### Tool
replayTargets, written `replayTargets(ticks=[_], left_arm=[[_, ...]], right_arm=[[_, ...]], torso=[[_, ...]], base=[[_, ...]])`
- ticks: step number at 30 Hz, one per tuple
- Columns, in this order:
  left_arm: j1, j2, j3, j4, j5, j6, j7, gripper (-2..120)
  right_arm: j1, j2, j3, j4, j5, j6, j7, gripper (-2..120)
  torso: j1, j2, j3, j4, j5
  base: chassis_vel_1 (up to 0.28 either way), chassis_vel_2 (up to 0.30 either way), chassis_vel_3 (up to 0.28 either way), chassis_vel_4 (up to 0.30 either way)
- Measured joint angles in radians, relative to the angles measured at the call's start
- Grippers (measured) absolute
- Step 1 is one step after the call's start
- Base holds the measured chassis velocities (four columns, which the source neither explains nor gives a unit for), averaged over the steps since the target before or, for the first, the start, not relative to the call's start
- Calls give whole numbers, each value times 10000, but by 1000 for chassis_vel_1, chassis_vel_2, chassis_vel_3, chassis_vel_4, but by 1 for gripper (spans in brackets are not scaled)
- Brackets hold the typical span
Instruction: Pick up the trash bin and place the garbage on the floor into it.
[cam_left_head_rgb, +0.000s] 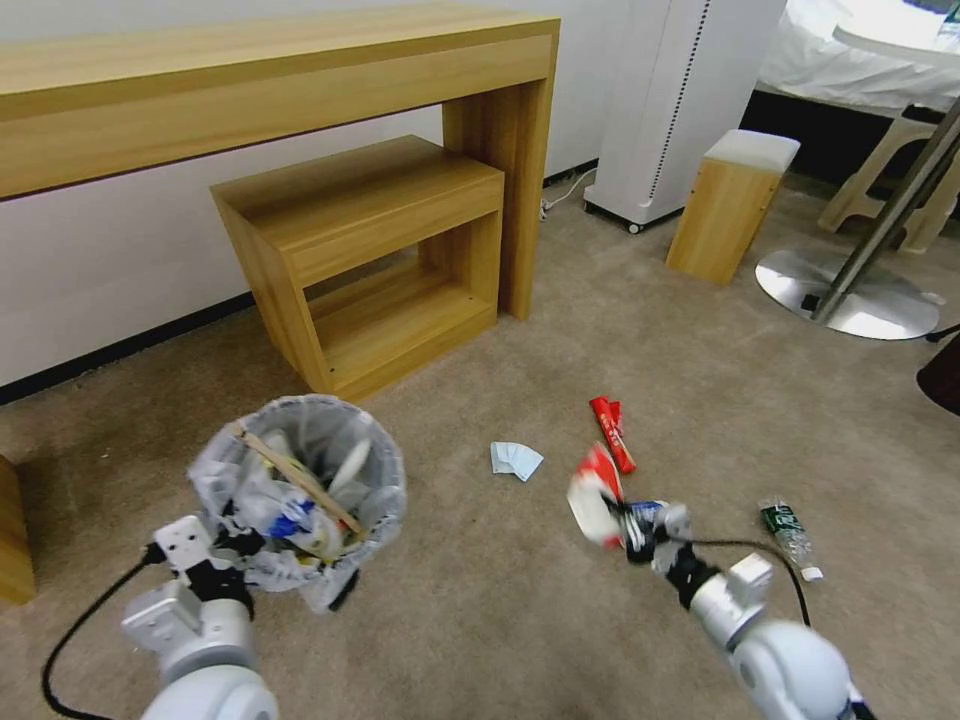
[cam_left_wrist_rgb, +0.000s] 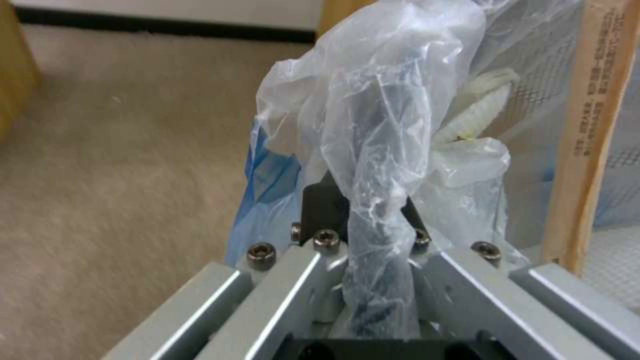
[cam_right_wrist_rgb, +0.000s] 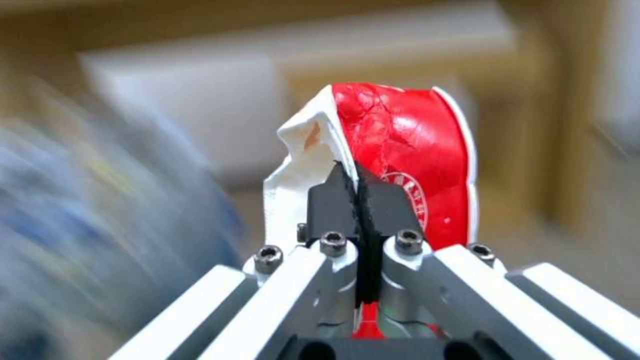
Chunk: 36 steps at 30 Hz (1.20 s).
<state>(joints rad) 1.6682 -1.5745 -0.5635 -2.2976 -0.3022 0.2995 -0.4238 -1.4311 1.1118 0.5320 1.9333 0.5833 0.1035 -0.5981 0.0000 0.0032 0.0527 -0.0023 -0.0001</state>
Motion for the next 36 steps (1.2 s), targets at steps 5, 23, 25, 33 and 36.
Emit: replayTargets(ticks=[5,23,25,33,36], left_arm=[[20,-284,876,440,746,-43,23,0],[84,-335,2042,500,815,338,-118,0],[107,-335,2076,452,843,338,-118,0],[277,-350,2164,203,986,315,-112,0],[308,-347,2162,180,1015,295,-102,0]], right_arm=[[1163,-49,-550,863,2068,662,-2730,0],[2822,929,-3161,-1607,581,1079,-4775,0],[2882,982,-3214,-1714,539,1130,-4751,0],[3270,1289,-3501,-2315,483,1503,-4338,0],[3312,1417,-3614,-2458,494,1564,-4212,0]], torso=[[1,0,0,0,-2],[1,0,1,0,0],[0,0,0,-1,0],[1,0,1,0,0],[1,0,0,0,0]], base=[[0,0,0,0],[0,0,0,0],[0,0,0,0],[0,0,0,0],[0,0,0,0]])
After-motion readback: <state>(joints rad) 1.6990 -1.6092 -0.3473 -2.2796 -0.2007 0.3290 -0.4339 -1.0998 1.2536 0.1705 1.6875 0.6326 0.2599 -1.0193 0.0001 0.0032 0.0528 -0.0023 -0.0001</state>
